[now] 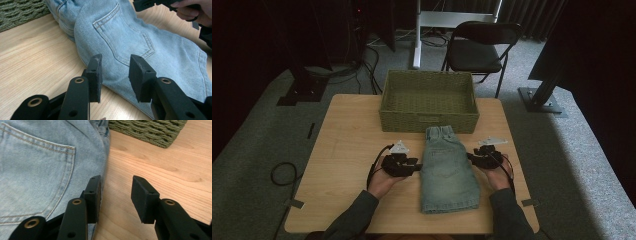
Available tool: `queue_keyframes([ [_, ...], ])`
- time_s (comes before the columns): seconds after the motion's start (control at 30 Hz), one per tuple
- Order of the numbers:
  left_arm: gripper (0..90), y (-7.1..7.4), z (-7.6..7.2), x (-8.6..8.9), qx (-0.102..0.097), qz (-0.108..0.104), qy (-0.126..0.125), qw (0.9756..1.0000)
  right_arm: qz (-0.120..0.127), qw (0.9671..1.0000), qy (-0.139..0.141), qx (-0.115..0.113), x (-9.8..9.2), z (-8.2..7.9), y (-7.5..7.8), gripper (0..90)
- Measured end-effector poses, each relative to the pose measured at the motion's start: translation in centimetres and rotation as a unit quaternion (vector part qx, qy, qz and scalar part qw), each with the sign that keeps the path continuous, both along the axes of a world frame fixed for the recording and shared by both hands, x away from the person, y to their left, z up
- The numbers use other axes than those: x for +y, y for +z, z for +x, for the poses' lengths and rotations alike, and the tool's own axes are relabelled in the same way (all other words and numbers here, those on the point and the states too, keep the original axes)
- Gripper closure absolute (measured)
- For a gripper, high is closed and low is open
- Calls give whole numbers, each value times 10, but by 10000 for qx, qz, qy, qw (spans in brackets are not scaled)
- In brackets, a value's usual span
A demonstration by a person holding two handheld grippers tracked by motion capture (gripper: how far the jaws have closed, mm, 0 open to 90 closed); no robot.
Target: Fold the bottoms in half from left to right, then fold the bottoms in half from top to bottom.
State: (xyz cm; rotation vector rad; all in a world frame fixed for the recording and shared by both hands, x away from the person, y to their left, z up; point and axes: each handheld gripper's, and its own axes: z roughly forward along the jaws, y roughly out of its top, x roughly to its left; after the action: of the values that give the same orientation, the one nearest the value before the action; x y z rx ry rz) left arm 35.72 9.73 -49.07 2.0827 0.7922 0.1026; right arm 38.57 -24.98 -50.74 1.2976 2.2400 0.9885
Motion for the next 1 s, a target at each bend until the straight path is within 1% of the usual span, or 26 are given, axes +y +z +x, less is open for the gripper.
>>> queue_keyframes([
  [0.07,635,-1,-1,1,11,2,10,10000,1,10000,5,-26,0,-1,1,595],
  [0.1,633,-1,-1,2,15,5,12,10000,9,10000,31,-92,0,-4,3,578],
  [0.17,632,-1,-2,3,16,-5,29,10000,37,9999,38,-135,0,-6,5,552],
  [0.27,632,-2,-3,3,16,-3,33,10000,24,9998,82,-201,2,-10,8,541],
  [0.3,631,0,-6,4,-6,-4,11,10000,-3,9995,142,-291,3,-16,11,535],
  [0.37,629,2,-10,4,-57,19,-5,10000,-5,9990,214,-388,5,-21,13,538],
  [0.47,627,4,-14,4,-129,43,-14,9999,-20,9982,372,-478,8,-27,15,590],
  [0.5,627,4,-16,4,-158,38,-24,9999,-7,9979,441,-484,9,-28,15,636],
  [0.53,626,5,-17,4,-173,38,-33,9998,12,9968,622,-505,12,-30,15,660],
  [0.57,625,5,-19,4,-194,48,-45,9998,30,9959,731,-526,13,-31,15,683],
  [0.6,625,5,-21,3,-215,53,-59,9997,-11,9947,849,-575,17,-32,15,697],
  [0.63,625,5,-21,3,-215,53,-59,9997,-11,9947,849,-575,17,-32,15,697],
  [0.67,625,5,-24,2,-224,74,-90,9997,-57,9939,922,-606,19,-32,15,702],
  [0.73,624,5,-27,1,-226,67,-127,9996,-76,9936,943,-619,24,-30,14,703],
  [0.8,621,4,-32,-1,-252,85,-172,9995,-82,9945,869,-579,24,-25,12,703],
  [0.83,620,4,-32,-1,-252,85,-172,9995,-82,9945,869,-579,24,-25,12,703],
  [0.87,620,3,-38,-4,-292,151,-239,9992,-76,9949,841,-555,24,-23,10,705],
  [0.9,617,2,-40,-5,-306,171,-273,9990,-106,9958,766,-484,23,-18,6,706],
  [1.0,611,-3,-46,-9,-343,278,-334,9985,-363,9960,719,-395,24,-13,-1,705],
])
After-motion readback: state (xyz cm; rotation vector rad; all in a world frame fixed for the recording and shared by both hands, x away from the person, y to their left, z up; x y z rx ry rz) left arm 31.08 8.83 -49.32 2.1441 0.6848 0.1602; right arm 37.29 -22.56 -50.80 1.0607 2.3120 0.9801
